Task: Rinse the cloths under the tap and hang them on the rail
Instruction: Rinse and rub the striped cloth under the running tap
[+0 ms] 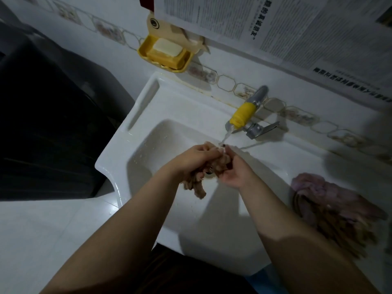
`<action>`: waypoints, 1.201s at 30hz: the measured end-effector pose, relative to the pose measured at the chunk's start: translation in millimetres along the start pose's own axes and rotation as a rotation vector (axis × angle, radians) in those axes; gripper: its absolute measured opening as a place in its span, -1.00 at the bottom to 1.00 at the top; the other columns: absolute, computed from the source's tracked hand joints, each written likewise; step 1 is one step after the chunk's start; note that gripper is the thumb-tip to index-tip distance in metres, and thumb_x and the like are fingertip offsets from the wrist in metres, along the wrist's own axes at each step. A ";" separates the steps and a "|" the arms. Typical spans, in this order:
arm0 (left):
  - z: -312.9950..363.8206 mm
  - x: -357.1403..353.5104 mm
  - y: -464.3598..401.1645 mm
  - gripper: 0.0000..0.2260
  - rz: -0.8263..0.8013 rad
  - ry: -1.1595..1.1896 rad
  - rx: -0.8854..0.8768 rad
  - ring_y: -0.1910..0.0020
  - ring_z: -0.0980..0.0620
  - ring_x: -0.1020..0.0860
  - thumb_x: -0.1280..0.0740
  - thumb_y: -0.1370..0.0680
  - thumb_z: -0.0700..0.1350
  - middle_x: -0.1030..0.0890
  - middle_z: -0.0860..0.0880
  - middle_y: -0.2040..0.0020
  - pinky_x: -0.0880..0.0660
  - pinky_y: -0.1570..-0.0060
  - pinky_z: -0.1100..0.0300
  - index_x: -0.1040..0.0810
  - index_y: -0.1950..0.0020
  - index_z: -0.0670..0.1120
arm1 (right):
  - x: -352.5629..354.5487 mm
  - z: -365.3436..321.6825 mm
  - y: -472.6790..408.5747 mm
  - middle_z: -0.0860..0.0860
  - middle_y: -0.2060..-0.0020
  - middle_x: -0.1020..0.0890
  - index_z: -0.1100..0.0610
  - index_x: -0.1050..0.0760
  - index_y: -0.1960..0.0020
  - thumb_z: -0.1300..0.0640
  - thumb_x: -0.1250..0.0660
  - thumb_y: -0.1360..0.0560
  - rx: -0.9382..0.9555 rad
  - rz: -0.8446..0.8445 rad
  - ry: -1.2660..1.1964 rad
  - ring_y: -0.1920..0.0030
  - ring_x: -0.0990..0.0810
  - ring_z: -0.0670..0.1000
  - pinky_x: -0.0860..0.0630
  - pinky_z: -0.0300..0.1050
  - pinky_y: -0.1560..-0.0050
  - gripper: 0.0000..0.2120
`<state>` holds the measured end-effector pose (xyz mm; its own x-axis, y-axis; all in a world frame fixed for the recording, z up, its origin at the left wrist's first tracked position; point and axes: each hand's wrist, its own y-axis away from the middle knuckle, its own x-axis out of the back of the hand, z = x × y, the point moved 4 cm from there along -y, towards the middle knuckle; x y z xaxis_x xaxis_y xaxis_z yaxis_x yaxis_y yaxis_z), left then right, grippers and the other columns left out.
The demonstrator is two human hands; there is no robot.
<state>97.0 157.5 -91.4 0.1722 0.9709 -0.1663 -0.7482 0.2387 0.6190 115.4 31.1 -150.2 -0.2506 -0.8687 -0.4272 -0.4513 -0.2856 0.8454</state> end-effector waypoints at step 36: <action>6.2 -21.2 -40.3 -0.66 0.425 0.334 0.094 -0.04 -0.11 -0.59 -0.19 -0.62 -0.03 -0.59 -0.06 -0.04 -0.51 0.03 0.14 -0.46 -0.31 -0.18 | -65.6 -46.7 28.0 0.26 0.19 -0.59 0.19 -0.46 0.26 -0.04 -0.16 -0.59 0.788 0.562 1.100 0.06 -0.58 0.23 -0.49 0.05 0.04 -0.62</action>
<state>127.4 127.4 -108.1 -0.3565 0.9276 -0.1120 -0.6448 -0.1575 0.7479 159.2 61.2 -83.5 0.0549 -0.7559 0.6524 -0.9486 0.1645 0.2704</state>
